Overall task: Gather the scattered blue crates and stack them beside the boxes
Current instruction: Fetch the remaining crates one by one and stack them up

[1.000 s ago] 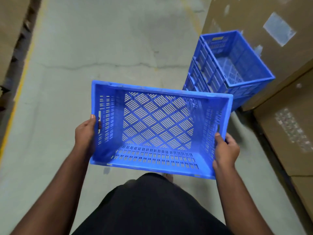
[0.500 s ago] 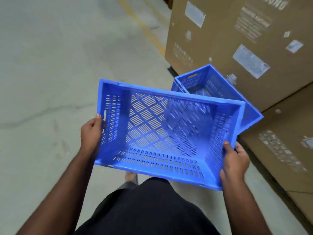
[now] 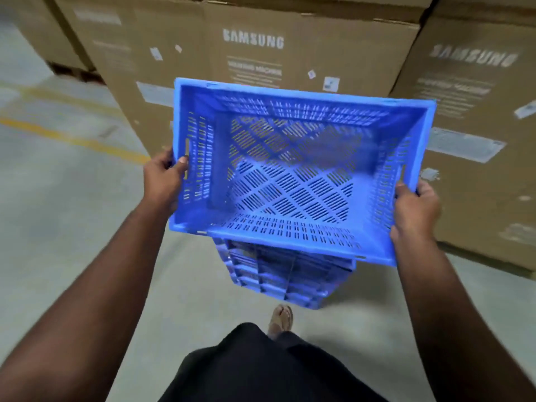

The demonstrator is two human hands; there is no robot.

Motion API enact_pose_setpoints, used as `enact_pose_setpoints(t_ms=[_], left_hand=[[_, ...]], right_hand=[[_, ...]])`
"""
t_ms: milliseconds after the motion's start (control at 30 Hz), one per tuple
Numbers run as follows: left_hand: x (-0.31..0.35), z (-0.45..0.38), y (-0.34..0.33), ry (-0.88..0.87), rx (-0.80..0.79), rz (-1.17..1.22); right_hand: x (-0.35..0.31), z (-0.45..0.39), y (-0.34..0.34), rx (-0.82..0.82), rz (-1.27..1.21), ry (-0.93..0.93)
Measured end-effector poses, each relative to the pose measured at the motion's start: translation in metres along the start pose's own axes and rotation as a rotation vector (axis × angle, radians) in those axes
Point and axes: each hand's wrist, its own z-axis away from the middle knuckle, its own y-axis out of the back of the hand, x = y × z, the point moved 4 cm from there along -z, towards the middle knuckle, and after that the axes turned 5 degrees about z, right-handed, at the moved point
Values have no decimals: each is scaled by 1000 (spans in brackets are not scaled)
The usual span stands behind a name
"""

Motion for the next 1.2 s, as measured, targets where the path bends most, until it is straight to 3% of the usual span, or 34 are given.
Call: enact_pose_setpoints(t_ms=[200, 400, 667, 767, 933, 1067, 1200], left_hand=[[-30, -118, -80, 42, -66, 5], [-90, -191, -107, 104, -139, -59], [-91, -239, -136, -30, -267, -213], [-97, -263, -137, 15, -289, -252], [-113, -273, -146, 127, -473, -339], [-114, -263, -126, 69, -454, -604], [-110, -238, -115, -164, -366, -725]], right_hand=[[10, -76, -46, 101, 94, -60], [26, -130, -79, 93, 288, -71], [45, -181, -102, -13, 508, -131], [59, -189, -108, -102, 603, -89], [33, -181, -114, -81, 738, -53], [18, -146, -110, -181, 930, -28], [25, -119, -103, -81, 1013, -31]])
